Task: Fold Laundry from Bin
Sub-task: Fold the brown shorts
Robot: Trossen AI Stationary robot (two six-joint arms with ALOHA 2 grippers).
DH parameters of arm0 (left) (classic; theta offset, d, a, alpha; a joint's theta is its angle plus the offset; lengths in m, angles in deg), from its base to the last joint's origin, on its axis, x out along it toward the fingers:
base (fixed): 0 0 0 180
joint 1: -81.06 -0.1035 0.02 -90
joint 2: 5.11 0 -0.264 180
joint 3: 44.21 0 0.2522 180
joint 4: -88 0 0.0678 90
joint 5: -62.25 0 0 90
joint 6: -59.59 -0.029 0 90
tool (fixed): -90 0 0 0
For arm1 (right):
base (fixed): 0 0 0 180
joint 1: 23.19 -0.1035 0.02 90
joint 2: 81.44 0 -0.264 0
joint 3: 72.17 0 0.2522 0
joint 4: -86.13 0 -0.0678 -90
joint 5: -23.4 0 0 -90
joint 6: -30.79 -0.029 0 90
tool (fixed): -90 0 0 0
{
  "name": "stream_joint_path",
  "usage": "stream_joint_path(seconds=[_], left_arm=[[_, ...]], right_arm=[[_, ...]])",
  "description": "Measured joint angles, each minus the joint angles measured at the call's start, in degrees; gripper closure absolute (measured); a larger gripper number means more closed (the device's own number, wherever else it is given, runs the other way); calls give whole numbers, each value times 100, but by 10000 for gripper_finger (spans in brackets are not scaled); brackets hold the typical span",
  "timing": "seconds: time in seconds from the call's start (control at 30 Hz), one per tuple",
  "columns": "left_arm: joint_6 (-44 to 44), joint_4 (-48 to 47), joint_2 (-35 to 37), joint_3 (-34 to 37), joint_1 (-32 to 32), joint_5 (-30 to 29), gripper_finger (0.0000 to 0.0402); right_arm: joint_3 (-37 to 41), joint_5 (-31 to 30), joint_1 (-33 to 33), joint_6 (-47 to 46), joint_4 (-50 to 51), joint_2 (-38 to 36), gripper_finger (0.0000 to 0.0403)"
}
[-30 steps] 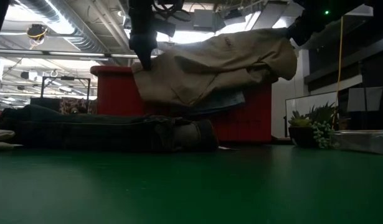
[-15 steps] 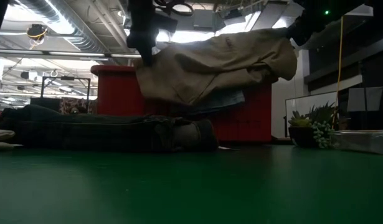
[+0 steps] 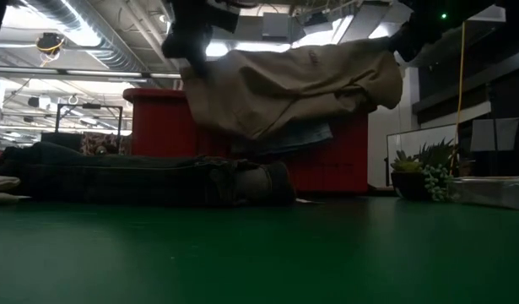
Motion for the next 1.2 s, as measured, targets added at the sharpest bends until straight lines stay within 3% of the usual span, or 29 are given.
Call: stream_joint_path(seconds=[0.27,0.57,0.83,0.97,1.2], left_arm=[[234,207,647,-2,245,-6,391],[152,1097,1690,-607,516,116,391],[147,1510,2190,-1607,518,1038,390],[154,1587,2275,-2231,518,1722,390],[719,1610,2289,-2968,518,3225,390]], right_arm=[[-642,103,0,-1,40,-154,398],[-1852,1542,-2,0,265,-154,398],[-3143,3368,-2,-233,286,-123,398],[-3652,4329,-4,-631,441,-116,398],[-4105,5420,-4,-1103,1193,-118,398]])
